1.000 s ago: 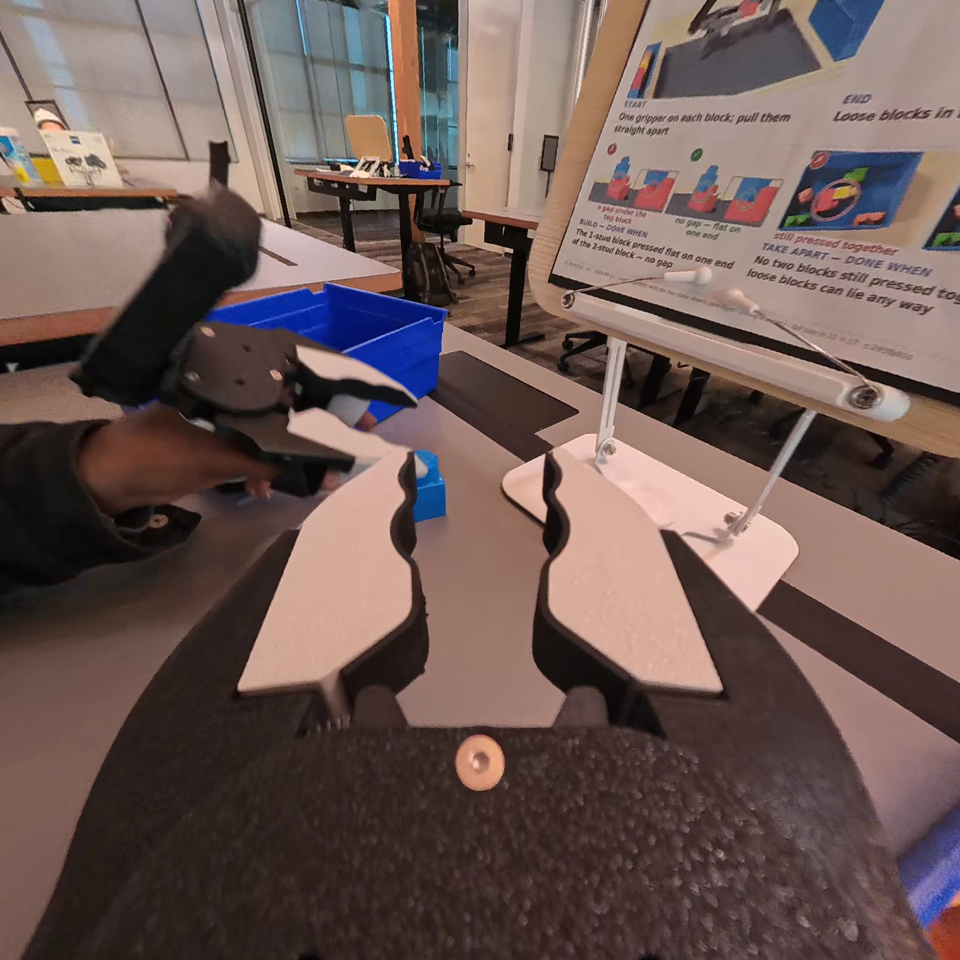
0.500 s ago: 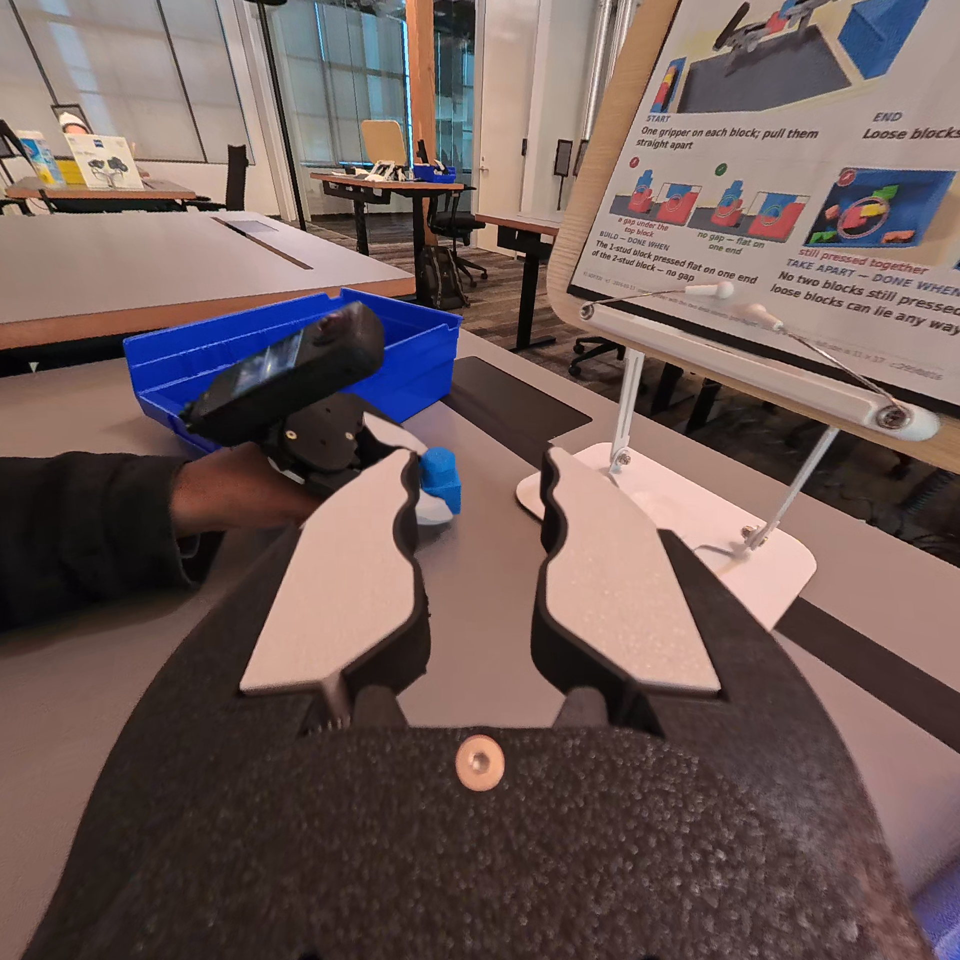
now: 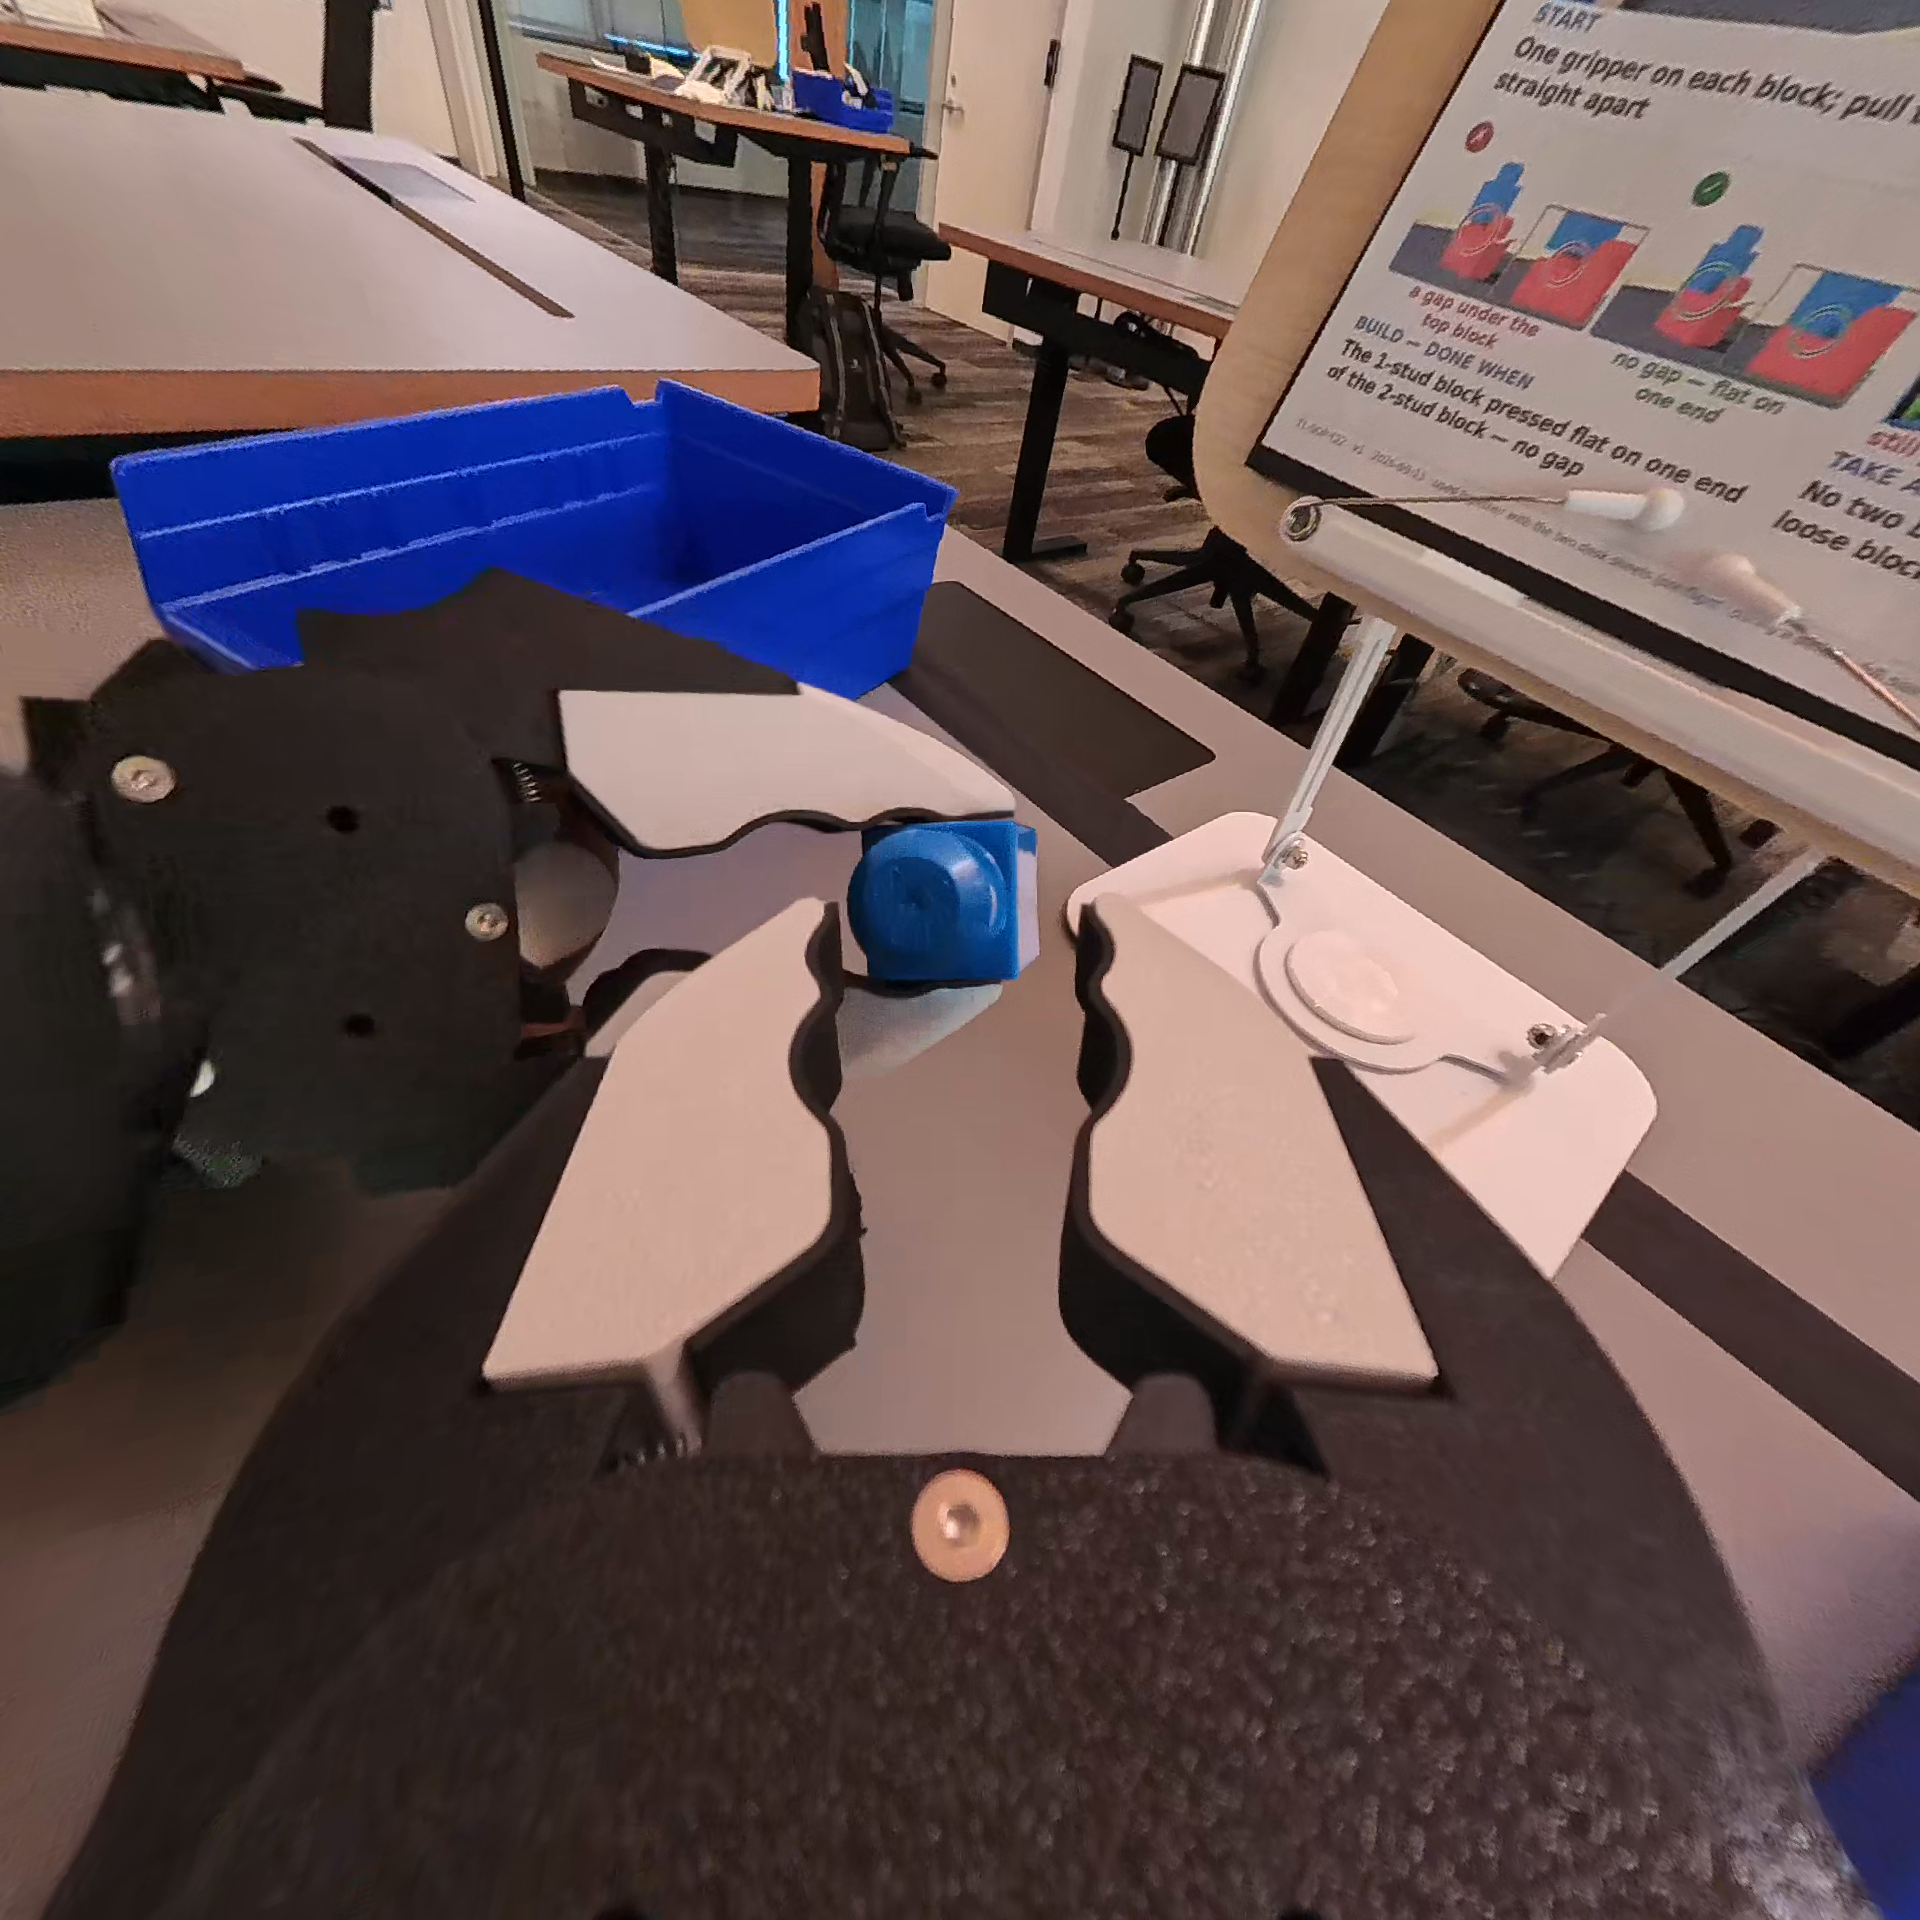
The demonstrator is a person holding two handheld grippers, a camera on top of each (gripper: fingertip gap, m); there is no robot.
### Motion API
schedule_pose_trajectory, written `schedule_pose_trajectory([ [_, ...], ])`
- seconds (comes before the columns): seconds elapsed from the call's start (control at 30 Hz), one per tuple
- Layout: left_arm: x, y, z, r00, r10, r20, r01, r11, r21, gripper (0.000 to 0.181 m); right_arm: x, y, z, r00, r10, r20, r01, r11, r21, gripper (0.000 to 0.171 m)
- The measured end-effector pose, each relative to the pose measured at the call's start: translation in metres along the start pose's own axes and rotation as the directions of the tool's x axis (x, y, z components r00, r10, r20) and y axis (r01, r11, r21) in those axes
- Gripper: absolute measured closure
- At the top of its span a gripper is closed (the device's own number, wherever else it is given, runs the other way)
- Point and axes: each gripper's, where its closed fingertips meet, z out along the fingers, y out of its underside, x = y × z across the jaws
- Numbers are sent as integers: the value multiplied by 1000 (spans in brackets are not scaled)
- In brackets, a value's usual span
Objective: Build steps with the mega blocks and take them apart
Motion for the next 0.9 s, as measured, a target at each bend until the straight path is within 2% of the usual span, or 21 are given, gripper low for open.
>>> schedule_pose_trajectory([
  [0.23,5,-5,-2,996,87,24,-87,996,-17,144,-1,9,4,997,-66,-34,65,997,-47,133],
  [0.3,5,-5,-2,995,98,25,-97,995,-31,144,-2,11,5,995,-92,-43,89,994,-57,142],
  [0.47,8,-4,-2,994,106,8,-105,994,-27,144,-2,14,4,995,-95,-38,92,993,-73,142],
  [0.67,7,-14,-5,999,-7,-32,10,996,85,144,7,7,-7,1000,-16,-7,16,999,-33,143],
  [0.8,-3,-19,-9,996,-78,-36,83,986,145,144,30,-4,-24,998,39,-48,-38,999,29,143],
  [0.9,-13,-22,-12,980,-190,-63,198,962,186,145,52,-11,-42,991,100,-85,-92,992,86,143],
])
